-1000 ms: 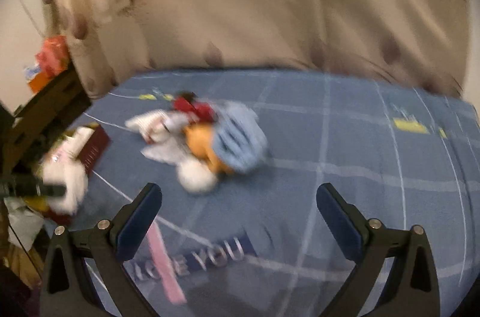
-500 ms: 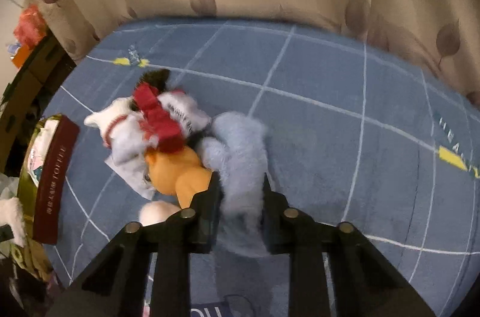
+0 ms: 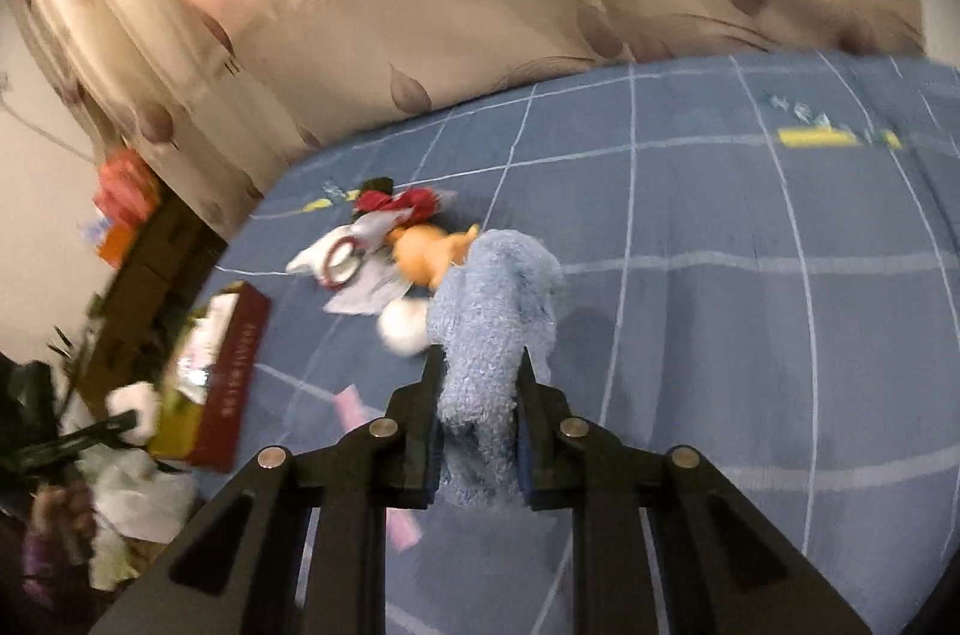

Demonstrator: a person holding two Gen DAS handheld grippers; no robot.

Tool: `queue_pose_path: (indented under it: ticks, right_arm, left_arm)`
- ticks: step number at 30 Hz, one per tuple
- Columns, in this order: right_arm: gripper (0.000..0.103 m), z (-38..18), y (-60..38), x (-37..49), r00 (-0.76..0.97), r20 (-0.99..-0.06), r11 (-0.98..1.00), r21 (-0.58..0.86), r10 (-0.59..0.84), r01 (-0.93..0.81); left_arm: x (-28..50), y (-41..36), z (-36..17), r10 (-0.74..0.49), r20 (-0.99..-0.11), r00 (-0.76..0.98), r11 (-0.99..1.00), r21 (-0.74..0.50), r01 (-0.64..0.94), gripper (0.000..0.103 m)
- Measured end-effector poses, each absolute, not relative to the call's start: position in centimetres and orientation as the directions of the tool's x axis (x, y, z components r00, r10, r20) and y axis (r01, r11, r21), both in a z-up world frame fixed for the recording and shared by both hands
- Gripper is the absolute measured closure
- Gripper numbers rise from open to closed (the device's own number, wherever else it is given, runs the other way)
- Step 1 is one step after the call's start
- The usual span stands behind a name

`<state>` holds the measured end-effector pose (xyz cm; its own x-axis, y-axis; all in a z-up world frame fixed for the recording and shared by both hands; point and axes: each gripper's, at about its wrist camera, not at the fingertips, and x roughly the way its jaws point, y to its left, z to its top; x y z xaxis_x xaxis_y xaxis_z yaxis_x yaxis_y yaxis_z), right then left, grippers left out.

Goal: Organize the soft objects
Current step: 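Carry the slipper toward the tray with the left gripper while the right gripper grasps the blue towel, then release the slipper into the tray with the left gripper while the right gripper carries the blue towel over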

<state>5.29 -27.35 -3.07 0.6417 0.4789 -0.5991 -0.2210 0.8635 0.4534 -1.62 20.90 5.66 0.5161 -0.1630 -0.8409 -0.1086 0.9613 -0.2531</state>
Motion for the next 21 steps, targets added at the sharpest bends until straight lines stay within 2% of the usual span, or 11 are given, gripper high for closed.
queue_pose_path:
  ticks: [5,14,18,19,21]
  right_arm:
    - [0.086,-2.7,-27.4,2.6,0.649,-0.556,0.825,0.522,0.520,-0.215]
    - [0.086,-1.2,-24.6,0.6,0.638,-0.524,0.798,0.543,0.564,-0.260]
    - [0.086,-0.6,-22.6,0.6,0.617,-0.513,0.780,0.551,0.598,-0.298]
    - [0.086,-0.4,-22.2,0.5,0.613,-0.510,0.777,0.550,0.603,-0.306]
    - [0.086,-0.1,-20.9,0.6,0.595,-0.500,0.759,0.559,0.629,-0.333]
  left_arm:
    - [0.4,21.1,4.2,-0.162,-0.846,0.508,0.969,-0.233,-0.079,0.072]
    - [6.1,19.4,0.0,-0.151,-0.866,0.476,0.983,-0.183,-0.022,0.069]
    - [7.0,18.9,-0.7,-0.140,-0.880,0.453,0.985,-0.168,-0.022,0.056]
    - [6.9,18.6,-0.5,-0.112,-0.880,0.461,0.990,-0.138,-0.022,0.051]
    - [6.6,18.3,-0.1,-0.039,-0.873,0.487,0.997,-0.065,-0.036,0.046]
